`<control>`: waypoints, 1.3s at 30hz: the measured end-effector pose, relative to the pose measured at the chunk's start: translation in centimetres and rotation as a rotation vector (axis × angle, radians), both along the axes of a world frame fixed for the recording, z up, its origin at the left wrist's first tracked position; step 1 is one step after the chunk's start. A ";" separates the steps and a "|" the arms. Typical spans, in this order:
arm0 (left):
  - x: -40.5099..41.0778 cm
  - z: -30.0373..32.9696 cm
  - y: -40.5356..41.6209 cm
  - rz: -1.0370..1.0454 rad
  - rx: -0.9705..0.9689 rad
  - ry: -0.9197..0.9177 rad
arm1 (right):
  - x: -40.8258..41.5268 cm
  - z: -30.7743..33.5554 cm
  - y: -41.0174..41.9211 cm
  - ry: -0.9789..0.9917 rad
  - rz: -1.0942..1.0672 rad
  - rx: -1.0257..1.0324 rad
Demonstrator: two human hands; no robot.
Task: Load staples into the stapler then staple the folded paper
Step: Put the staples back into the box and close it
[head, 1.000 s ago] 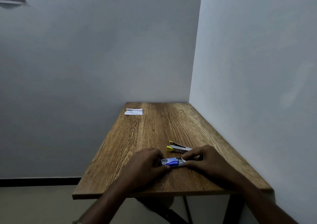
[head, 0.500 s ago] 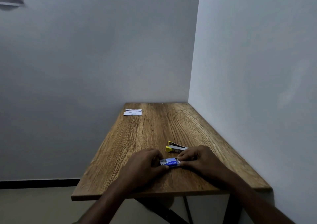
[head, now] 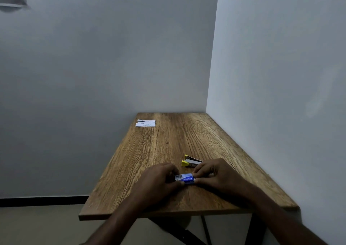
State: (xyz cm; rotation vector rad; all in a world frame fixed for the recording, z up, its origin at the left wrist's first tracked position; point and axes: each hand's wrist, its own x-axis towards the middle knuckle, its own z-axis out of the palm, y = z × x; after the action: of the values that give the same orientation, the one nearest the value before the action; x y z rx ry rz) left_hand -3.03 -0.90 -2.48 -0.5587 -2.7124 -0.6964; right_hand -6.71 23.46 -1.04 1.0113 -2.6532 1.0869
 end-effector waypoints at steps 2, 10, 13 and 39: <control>0.0 0.1 0.0 0.002 0.011 -0.009 | 0.3 -0.3 -0.1 -0.013 -0.022 -0.056; -0.1 0.0 0.0 0.006 0.022 -0.015 | 0.3 -0.6 -1.1 -0.011 -0.089 -0.108; 0.0 -0.1 -0.1 0.012 0.036 -0.006 | 0.2 -0.8 -1.4 -0.002 -0.087 -0.134; -2.3 3.4 1.2 -0.096 0.017 0.048 | -0.1 0.6 -0.4 0.138 -0.152 -0.114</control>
State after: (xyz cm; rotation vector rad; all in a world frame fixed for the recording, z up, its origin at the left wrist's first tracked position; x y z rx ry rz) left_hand -5.34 0.28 0.94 -0.6958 -2.6479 -0.7192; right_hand -6.81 23.09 -0.47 0.8173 -2.4824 1.0808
